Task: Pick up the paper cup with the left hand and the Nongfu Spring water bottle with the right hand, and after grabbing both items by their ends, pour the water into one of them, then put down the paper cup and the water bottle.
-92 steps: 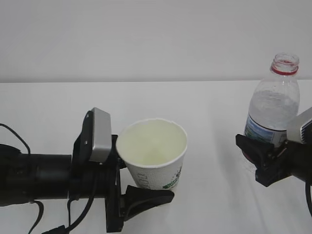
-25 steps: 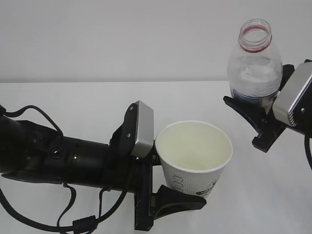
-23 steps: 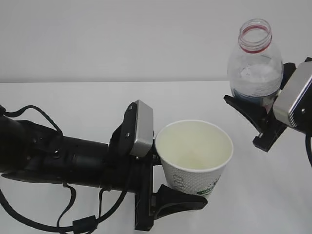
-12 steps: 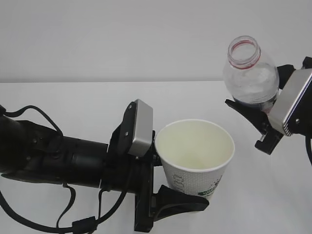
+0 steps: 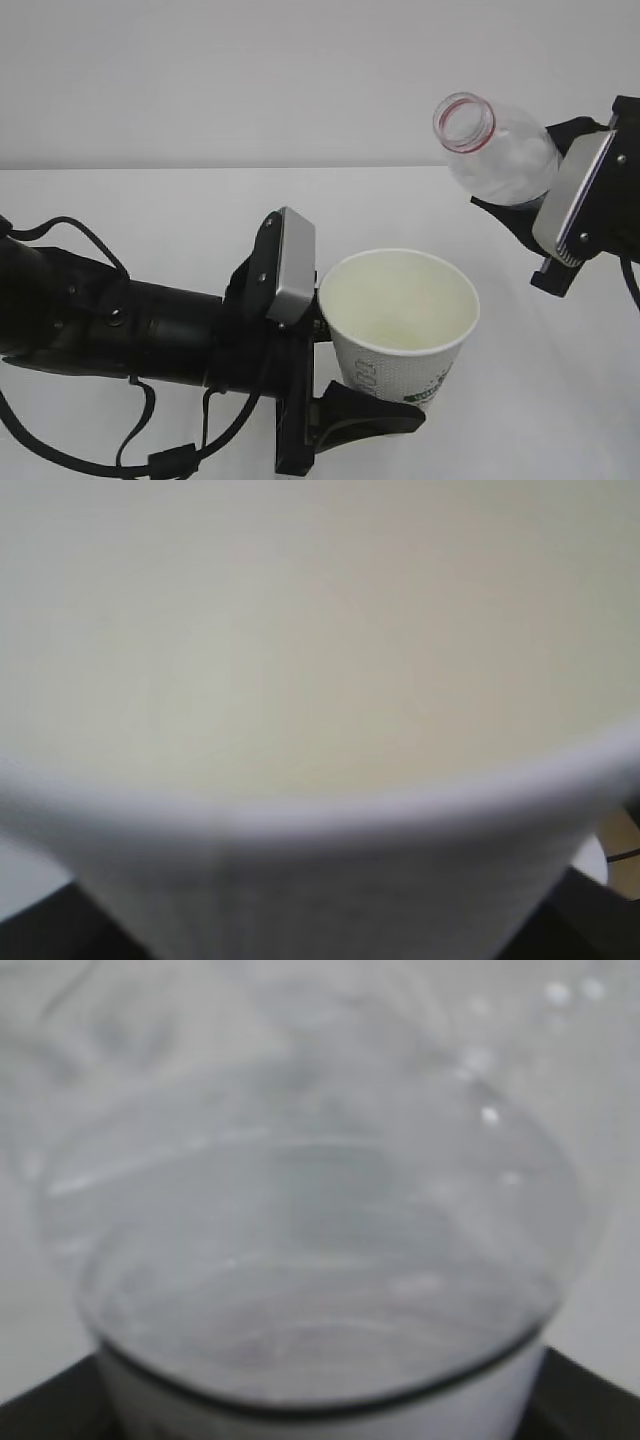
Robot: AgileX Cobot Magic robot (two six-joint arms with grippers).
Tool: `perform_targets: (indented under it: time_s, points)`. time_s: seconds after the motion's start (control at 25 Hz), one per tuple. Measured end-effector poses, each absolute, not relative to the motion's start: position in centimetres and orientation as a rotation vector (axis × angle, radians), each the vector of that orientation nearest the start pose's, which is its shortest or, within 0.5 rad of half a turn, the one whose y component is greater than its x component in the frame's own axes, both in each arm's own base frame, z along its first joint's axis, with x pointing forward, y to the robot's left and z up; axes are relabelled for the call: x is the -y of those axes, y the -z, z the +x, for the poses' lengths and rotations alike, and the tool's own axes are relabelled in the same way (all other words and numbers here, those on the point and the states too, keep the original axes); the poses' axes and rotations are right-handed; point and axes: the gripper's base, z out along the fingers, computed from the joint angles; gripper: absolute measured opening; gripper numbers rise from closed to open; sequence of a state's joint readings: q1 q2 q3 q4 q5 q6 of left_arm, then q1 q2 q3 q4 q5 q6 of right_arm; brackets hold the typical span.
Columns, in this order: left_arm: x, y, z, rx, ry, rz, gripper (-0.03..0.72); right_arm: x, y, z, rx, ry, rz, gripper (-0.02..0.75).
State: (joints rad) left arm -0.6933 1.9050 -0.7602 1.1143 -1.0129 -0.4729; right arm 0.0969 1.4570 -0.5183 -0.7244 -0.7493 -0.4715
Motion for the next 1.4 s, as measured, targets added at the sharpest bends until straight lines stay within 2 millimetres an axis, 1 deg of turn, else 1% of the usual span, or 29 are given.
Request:
perform_targets:
  time_s: [0.12,0.4,0.48,0.72,0.92,1.16,1.4]
  points:
    - [26.1,-14.3,20.9,-1.427,1.053,1.421,0.549,-6.7,-21.4,26.3,-1.295,0.283,-1.279,0.48]
    - [26.0,-14.2,21.7,-1.448,0.971,1.379,0.549,-6.7,-21.4,26.3,-1.255,0.328,-1.329,0.48]
    - [26.0,-14.2,21.8,-1.458,0.95,1.372,0.548,-6.7,-21.8,26.6,-1.238,0.342,-1.333,0.48]
    - [26.0,-14.3,22.3,-1.49,0.934,1.306,0.548,-6.8,-23.6,27.8,-1.174,0.392,-1.317,0.479]
    - [26.1,-14.6,22.8,-1.507,0.919,1.257,0.547,-7.0,-24.5,28.3,-1.127,0.424,-1.333,0.479]
    - [26.7,-16.2,23.9,-1.467,0.877,1.245,0.54,-6.9,-24.4,28.4,-1.114,0.455,-1.365,0.479]
    - [26.7,-16.1,23.7,-1.45,0.873,1.286,0.538,-6.9,-24.3,28.4,-1.097,0.477,-1.388,0.48]
